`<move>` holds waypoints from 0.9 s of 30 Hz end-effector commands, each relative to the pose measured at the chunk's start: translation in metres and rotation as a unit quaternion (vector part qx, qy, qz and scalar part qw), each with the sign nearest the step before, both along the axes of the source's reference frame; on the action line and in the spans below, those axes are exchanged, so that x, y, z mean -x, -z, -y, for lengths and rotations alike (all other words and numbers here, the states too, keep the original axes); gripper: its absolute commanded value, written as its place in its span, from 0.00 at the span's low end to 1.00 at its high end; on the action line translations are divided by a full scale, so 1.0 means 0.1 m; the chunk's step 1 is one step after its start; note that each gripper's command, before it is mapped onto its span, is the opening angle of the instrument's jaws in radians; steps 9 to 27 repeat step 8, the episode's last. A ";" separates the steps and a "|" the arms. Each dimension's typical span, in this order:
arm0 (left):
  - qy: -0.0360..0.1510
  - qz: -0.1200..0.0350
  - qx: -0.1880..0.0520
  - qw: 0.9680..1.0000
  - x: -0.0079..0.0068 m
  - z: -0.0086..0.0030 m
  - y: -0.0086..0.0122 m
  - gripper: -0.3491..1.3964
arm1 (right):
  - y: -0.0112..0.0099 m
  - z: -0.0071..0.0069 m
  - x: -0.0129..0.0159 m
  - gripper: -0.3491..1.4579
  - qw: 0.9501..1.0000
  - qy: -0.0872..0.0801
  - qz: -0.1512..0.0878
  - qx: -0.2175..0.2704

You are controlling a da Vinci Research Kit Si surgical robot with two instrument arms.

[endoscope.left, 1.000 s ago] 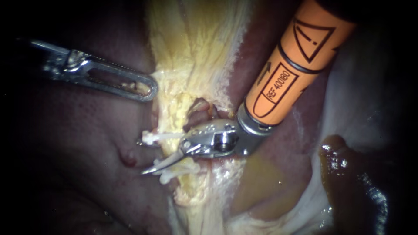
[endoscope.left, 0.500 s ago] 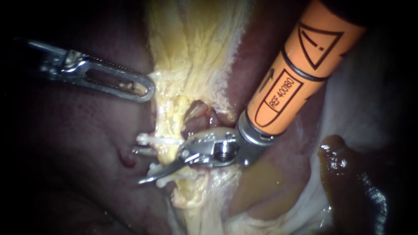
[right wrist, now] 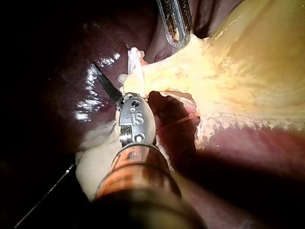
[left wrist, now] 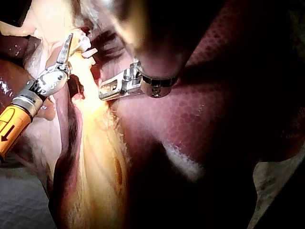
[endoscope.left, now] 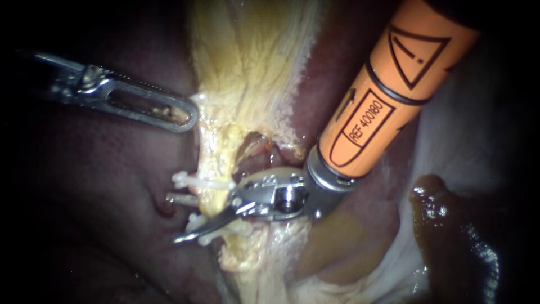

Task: Go to the cutting position left tube

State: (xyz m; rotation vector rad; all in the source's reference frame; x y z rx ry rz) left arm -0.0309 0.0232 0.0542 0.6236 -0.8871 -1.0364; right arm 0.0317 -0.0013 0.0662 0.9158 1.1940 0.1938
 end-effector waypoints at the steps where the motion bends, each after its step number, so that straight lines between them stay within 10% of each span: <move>1: 0.000 0.000 0.000 1.000 0.000 0.000 0.000 0.00 | -0.001 0.000 0.000 0.97 1.000 0.000 0.000 0.000; 27: 0.000 0.000 0.000 1.000 0.001 0.000 0.000 0.00 | -0.002 -0.001 0.001 0.97 1.000 0.000 0.000 0.000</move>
